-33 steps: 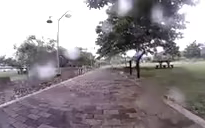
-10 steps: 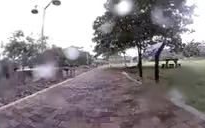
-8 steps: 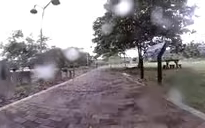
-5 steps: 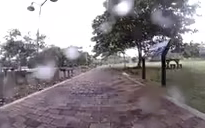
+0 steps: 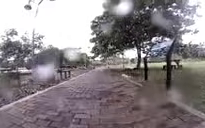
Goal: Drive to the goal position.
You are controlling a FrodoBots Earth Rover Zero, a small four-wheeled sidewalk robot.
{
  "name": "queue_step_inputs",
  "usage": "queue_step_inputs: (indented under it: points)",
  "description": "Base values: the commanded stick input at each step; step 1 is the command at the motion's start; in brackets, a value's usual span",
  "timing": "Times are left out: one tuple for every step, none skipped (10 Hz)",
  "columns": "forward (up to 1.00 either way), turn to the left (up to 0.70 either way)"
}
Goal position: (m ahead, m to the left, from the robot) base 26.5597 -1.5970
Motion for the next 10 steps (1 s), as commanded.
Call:
queue_step_inputs:
  points:
    - [0.70,0.00]
    - [0.70,0.00]
    - [0.70,0.00]
    - [0.70,0.00]
    - [0.70,0.00]
    - [0.70,0.00]
    - [0.70,0.00]
    - [0.70,0.00]
    - [0.70,0.00]
    - [0.70,0.00]
